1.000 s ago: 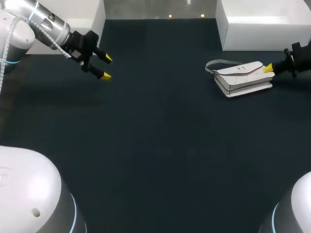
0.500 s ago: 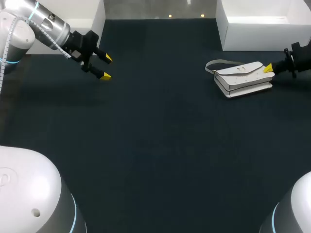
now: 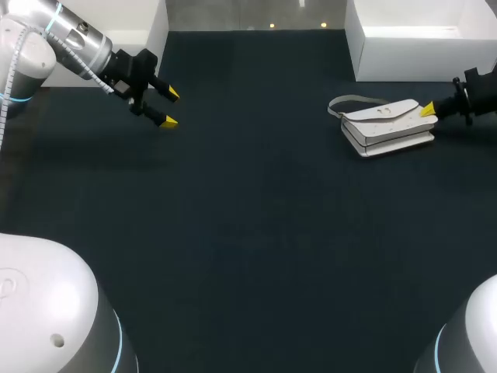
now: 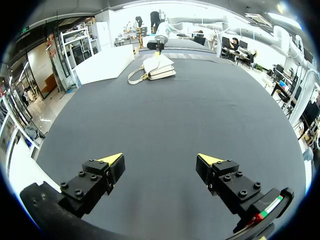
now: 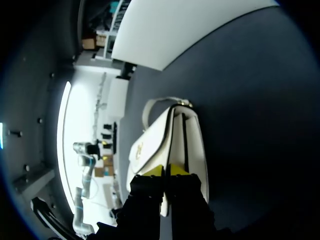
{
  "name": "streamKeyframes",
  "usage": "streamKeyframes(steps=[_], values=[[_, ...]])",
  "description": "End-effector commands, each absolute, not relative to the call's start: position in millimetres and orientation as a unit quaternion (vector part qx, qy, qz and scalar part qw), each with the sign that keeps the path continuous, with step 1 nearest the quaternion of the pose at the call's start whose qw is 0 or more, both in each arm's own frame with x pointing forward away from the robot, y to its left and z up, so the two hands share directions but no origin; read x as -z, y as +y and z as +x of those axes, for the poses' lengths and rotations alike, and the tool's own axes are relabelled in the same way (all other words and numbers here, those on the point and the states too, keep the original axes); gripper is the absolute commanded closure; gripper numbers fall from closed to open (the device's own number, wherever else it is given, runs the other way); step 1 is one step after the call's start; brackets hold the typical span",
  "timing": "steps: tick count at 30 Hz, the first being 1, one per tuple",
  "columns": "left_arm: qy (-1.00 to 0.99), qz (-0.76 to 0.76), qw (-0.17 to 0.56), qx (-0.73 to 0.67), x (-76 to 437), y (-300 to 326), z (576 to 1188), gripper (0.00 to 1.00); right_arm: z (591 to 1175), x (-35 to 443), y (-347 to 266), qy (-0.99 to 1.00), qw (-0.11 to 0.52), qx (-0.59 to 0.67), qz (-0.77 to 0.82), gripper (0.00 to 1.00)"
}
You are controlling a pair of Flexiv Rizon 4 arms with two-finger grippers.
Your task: Pick up the bag, open it, inspect its contents, close it, and place it on the opposite side
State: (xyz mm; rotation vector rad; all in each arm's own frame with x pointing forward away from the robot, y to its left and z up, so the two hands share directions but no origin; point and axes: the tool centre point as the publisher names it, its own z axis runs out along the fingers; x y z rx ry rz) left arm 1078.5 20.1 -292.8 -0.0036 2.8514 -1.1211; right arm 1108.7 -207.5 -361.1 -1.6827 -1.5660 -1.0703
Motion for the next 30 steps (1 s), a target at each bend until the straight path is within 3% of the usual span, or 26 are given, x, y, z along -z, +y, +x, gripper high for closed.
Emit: streamKeyframes(steps=[1, 30], values=[[0.93, -0.001, 0.04, 0.367, 293.9, 19.7, 1078.5, 0.0, 1108.3, 366.8, -206.4, -0.589, 0.314, 0.403, -0.626, 1.0], [0.93, -0.001, 0.04, 0.367, 293.9, 19.7, 1078.5, 0.0, 1050.9, 369.7, -136.2, -0.541, 0.287, 0.442, -0.655, 1.0]])
